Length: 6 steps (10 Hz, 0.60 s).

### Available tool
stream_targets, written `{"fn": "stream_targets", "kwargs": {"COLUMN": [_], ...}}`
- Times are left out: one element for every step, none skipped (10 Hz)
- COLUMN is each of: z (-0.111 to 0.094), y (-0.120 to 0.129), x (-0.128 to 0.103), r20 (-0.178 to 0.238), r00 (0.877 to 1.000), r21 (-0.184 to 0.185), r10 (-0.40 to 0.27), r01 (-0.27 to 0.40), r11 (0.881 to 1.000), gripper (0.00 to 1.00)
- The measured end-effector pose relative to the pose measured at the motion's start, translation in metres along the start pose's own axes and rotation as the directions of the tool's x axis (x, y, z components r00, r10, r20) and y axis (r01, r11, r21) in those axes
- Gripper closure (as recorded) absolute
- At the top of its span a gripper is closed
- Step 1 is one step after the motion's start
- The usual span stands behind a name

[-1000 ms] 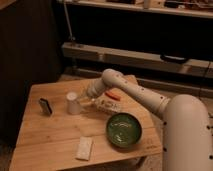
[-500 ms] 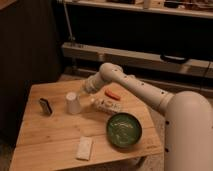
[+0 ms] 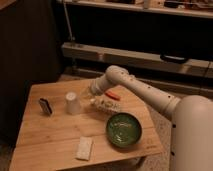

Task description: Place the ceramic cup over the eraser

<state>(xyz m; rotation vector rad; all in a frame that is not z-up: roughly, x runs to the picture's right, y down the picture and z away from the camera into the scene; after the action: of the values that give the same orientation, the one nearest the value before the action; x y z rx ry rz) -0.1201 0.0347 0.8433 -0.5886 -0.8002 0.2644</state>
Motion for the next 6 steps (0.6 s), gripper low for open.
{"fn": "stream_targets", "kwargs": {"z": [0.005, 0.011, 0.016, 0.023, 0.028, 0.033], "y": [0.0, 0.0, 0.001, 0.002, 0.003, 0.004], "x": [-0.001, -0.002, -0.002, 0.003, 0.005, 0.004], "r20": [0.028, 0.054, 0.068, 0.078, 0.082, 0.086], "r00": [1.0, 0.999, 0.998, 0.997, 0.997, 0.996], "r21": [-0.024, -0.048, -0.064, -0.092, -0.114, -0.131], "r10": [-0.005, -0.007, -0.01, -0.01, -0.014, -0.019], "r01": [0.005, 0.01, 0.014, 0.018, 0.023, 0.03], "r11": [1.0, 0.999, 0.998, 0.996, 0.993, 0.991], "gripper": [0.2, 0.2, 0.2, 0.2, 0.2, 0.2]}}
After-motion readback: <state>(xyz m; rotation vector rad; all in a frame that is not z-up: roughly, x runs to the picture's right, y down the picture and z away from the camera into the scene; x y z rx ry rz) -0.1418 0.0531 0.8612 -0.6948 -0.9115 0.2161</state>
